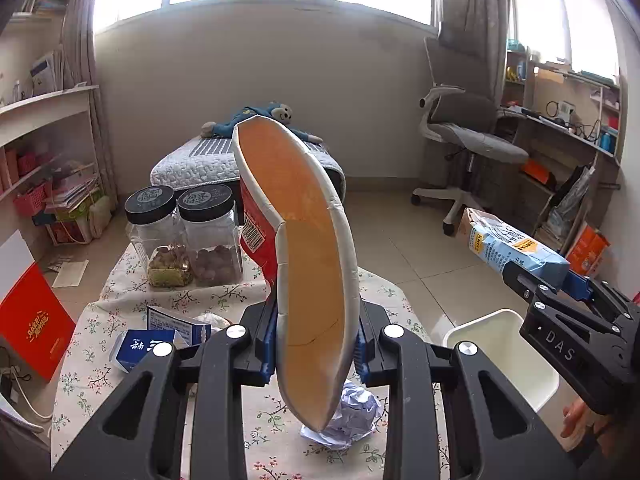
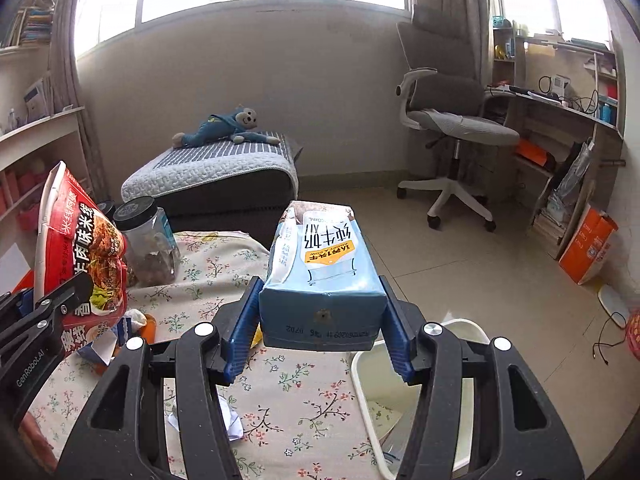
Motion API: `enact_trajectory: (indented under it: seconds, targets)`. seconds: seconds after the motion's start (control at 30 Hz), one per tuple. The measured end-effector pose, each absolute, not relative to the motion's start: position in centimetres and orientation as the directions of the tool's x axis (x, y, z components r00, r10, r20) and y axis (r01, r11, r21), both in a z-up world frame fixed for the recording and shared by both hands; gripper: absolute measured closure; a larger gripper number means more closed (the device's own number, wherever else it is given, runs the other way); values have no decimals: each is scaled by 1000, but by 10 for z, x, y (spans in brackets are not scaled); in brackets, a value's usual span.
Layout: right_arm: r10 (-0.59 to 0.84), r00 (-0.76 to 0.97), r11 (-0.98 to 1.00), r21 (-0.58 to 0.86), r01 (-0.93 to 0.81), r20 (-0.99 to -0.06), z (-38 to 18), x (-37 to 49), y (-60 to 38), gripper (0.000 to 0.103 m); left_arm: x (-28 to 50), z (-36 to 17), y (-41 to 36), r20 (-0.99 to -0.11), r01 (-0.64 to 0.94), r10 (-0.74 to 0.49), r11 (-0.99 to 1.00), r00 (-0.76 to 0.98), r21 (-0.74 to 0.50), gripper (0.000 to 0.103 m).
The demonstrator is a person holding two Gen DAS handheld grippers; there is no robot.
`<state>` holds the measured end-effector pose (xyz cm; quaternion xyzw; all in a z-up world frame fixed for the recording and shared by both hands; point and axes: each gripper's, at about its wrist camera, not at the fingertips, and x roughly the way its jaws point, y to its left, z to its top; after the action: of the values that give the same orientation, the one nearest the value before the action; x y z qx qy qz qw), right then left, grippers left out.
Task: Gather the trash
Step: 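Carry the noodle cup and milk carton to the wastebasket and release both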
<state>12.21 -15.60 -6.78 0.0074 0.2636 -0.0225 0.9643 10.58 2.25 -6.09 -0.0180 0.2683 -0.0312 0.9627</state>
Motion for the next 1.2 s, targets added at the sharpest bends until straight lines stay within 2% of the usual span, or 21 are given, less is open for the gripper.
enact_trajectory:
  seconds: [0.77, 0.8, 0.83, 0.93, 1.2]
  targets:
    - [-226, 782, 959, 11, 285, -581, -85, 127, -265, 49, 114, -65, -73, -529, 200, -201, 978, 824, -61, 74]
    - [-237, 777, 955, 10, 298, -583, -86, 126, -270, 48, 115, -66, -79, -531, 211, -212, 975, 820, -63, 74]
    - [-251, 771, 949, 7, 314, -586, -86, 125, -275, 40, 116, -67, -85, -534, 223, -223, 973, 816, -65, 74]
    - [-294, 764, 932, 4, 362, -574, -86, 117, -293, 27, 118, -70, -106, -541, 257, -255, 964, 801, -73, 74]
    - [-369, 740, 895, -1, 445, -563, -87, 98, -336, 18, 125, -84, -157, -573, 342, -335, 934, 748, -100, 74]
